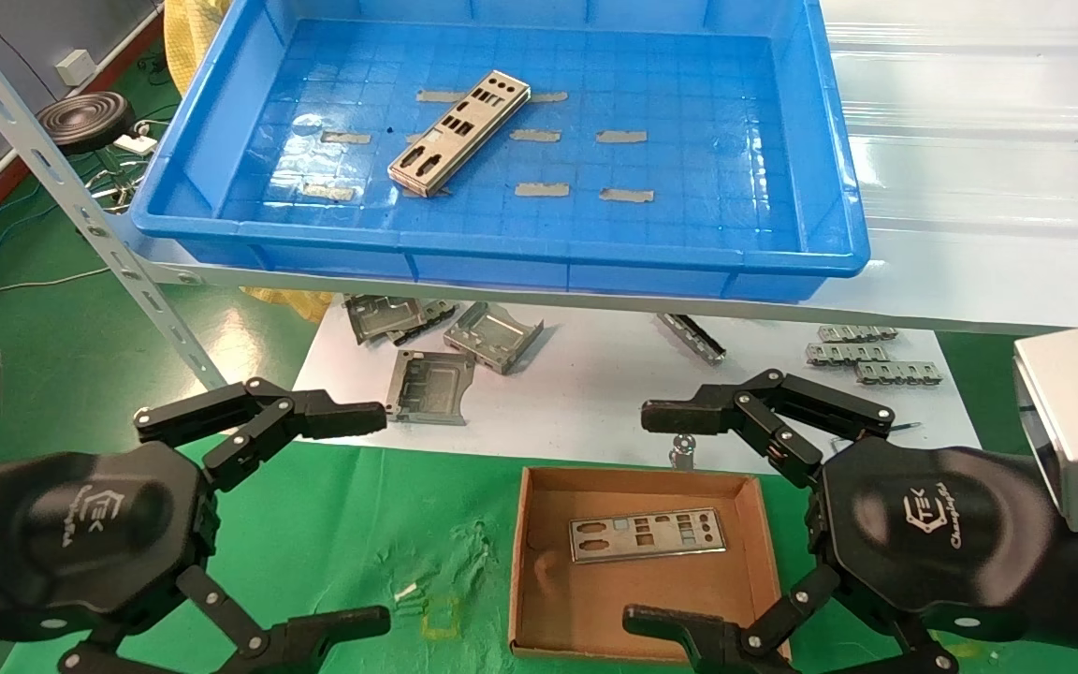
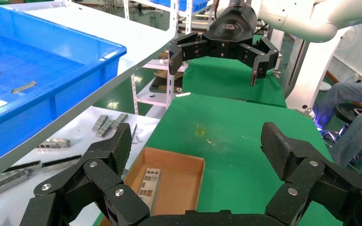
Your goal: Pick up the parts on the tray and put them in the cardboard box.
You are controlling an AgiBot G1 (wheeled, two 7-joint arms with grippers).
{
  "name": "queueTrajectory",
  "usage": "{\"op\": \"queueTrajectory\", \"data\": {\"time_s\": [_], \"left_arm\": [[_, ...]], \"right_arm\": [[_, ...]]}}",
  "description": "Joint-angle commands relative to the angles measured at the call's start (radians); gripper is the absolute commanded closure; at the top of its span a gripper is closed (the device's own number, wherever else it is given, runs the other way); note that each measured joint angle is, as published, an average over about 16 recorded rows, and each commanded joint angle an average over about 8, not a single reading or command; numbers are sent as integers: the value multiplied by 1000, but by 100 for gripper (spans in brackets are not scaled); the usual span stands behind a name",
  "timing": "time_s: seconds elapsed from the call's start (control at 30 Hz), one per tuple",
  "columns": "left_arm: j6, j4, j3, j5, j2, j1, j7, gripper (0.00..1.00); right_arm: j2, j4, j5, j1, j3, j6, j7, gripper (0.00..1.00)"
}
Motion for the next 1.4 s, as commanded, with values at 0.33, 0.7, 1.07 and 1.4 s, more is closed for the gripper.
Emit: {"op": "queueTrajectory", "data": {"time_s": [0.33,0.7,1.07,1.4], "left_arm": [[0,0,0,0,0,0,0,0],[0,0,0,0,0,0,0,0],[0,0,0,0,0,0,0,0],[0,0,0,0,0,0,0,0]], "right_arm": [[0,0,0,0,0,0,0,62],[0,0,0,0,0,0,0,100],[0,0,0,0,0,0,0,100],[0,0,0,0,0,0,0,100]]}}
